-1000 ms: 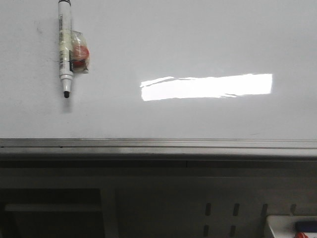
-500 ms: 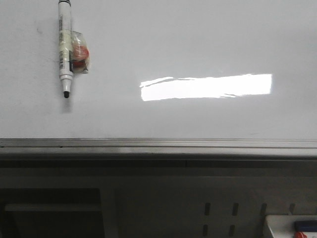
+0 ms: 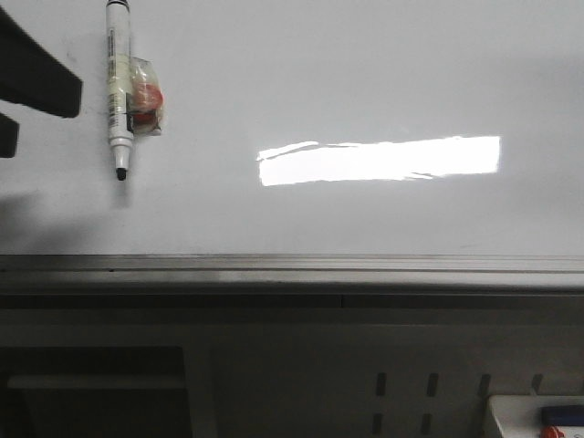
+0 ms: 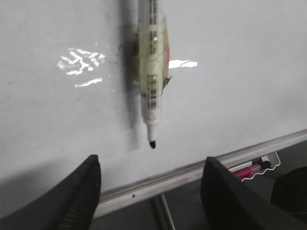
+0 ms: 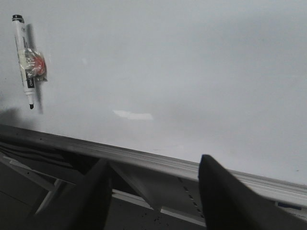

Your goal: Write number 4 on whiteboard

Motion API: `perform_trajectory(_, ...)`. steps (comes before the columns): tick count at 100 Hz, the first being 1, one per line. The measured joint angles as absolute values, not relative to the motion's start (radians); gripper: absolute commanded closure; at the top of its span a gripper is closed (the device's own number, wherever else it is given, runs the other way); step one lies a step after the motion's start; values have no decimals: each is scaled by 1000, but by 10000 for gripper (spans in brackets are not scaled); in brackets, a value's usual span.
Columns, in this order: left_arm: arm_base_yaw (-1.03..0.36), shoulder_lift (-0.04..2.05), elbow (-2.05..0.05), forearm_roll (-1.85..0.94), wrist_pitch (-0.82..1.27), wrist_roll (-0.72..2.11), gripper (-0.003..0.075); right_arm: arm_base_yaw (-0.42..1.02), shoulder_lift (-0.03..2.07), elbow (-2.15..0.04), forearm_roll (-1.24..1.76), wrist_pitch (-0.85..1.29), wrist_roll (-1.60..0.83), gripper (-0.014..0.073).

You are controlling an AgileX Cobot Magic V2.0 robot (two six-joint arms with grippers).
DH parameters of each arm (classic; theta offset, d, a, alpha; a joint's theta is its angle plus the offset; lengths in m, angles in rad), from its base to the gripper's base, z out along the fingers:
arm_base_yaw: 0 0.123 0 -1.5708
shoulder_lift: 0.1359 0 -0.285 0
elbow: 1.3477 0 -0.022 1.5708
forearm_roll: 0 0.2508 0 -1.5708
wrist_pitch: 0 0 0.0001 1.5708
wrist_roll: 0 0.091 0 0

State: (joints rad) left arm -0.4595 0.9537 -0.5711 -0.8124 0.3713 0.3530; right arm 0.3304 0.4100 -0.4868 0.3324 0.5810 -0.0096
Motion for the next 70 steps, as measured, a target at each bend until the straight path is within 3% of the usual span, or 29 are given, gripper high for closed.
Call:
perform_trajectory(49,-516,1181,-636,-839,204,353,325,338,415,-487,332,573,-14,232)
perform_trajectory(61,-517,1207,-645,-845,203,353,442,338,415,-487,332,573,-14,232)
perform_trajectory(70,-518,1220,-647,-846,203,353,606,338,415,-487,332,573,-14,232)
